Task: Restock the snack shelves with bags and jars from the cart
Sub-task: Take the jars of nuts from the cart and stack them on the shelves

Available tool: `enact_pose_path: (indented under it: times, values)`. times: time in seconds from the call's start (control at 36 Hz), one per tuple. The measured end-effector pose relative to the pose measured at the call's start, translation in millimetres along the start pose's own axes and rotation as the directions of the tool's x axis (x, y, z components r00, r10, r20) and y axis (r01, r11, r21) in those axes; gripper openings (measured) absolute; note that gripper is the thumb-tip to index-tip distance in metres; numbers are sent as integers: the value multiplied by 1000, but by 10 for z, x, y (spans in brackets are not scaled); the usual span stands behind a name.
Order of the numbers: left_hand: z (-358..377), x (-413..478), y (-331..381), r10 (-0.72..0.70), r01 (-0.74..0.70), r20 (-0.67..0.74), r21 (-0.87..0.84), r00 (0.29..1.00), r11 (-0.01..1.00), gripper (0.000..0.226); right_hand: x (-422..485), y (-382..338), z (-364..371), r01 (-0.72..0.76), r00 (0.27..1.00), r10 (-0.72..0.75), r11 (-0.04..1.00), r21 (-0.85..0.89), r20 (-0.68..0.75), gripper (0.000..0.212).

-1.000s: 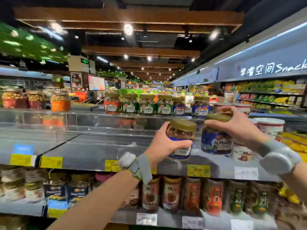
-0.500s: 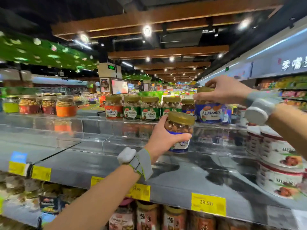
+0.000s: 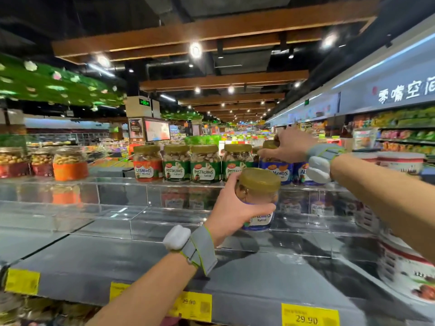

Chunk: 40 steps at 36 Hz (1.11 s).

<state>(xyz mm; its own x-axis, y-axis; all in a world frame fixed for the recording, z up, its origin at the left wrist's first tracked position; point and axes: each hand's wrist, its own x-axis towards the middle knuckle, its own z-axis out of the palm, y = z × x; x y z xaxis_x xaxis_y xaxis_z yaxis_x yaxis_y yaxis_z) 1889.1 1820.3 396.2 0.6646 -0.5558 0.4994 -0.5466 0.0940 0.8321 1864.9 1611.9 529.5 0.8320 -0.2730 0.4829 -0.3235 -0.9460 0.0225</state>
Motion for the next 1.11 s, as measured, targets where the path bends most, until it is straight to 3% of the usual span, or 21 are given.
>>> enact_pose_path:
  times: [0.06,0.19,0.44,0.75,1.11]
  values:
    - [-32,13,20,10,-10,-9,-11,1000,1000,97,35,0,15,1,1000,-1,1000,-4,-8,78]
    - [-121,0,94,36,-36,-8,-35,999,999,75,81,-22,77,16,999,-16,1000,-18,-34,81]
    - [-226,21,87,27,-28,-23,-70,999,997,74,126,-40,150,-14,1000,15,999,52,-19,86]
    - [-260,5,76,25,-25,3,-90,1000,996,78,138,-71,135,-17,1000,17,997,-81,-1,74]
    - [-289,8,43,31,-32,-9,-71,999,997,73,244,-44,123,-9,999,12,997,-73,41,74]
